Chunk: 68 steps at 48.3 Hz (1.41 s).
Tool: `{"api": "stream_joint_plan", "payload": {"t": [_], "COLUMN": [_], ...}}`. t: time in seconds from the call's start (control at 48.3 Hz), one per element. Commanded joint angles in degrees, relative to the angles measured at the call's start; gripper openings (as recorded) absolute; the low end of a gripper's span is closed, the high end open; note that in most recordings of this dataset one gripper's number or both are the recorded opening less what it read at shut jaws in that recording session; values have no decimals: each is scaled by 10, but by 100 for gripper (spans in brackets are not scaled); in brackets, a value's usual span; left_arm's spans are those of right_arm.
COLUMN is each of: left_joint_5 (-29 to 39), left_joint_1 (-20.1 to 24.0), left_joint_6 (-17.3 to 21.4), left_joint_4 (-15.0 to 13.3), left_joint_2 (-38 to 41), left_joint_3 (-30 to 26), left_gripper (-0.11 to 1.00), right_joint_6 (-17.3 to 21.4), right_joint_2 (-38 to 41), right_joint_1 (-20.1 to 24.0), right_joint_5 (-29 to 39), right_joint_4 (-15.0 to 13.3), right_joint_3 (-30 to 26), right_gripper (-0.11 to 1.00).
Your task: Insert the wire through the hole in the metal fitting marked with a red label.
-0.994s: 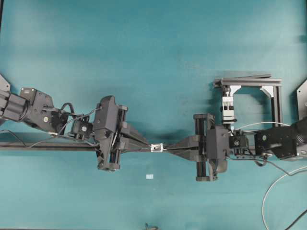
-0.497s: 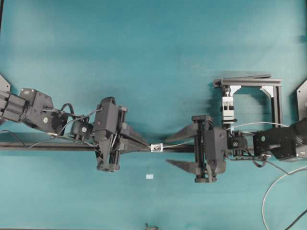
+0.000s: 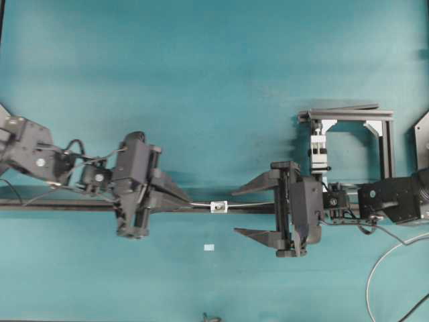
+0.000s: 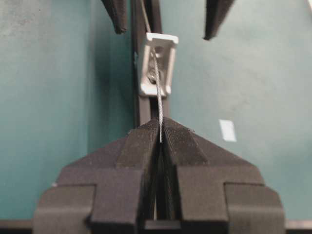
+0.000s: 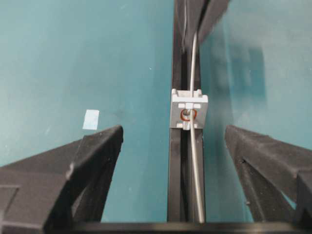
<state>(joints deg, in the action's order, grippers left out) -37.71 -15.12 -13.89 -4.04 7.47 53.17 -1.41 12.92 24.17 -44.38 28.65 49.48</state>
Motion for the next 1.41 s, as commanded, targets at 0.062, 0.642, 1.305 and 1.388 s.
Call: {"api": "stream_joint_plan", "payload": {"t": [0.062,0.642,1.305,1.388], "left_joint_5": [0,38,127,127], "left_joint_1": [-12,-35,-33,-34], "left_joint_6": [-2,-41,-60,-60], "left_joint_4": [3,2,3,3], "left_joint_2": [-52,-142,-150,-150], "left_joint_3": [31,142,113,114], "left_gripper": [-10,-10,-10,-6], "right_joint_6": [1,1,-3,-3], "right_joint_2": [-18,-18,-18,-18], "right_joint_1": [2,2,2,2], "right_joint_5": [-4,-2,-5,-4], "right_joint_4": [-2,-2,-2,-2], "right_joint_3": [0,0,-4,-4], "right_gripper": [95,95,95,95]}}
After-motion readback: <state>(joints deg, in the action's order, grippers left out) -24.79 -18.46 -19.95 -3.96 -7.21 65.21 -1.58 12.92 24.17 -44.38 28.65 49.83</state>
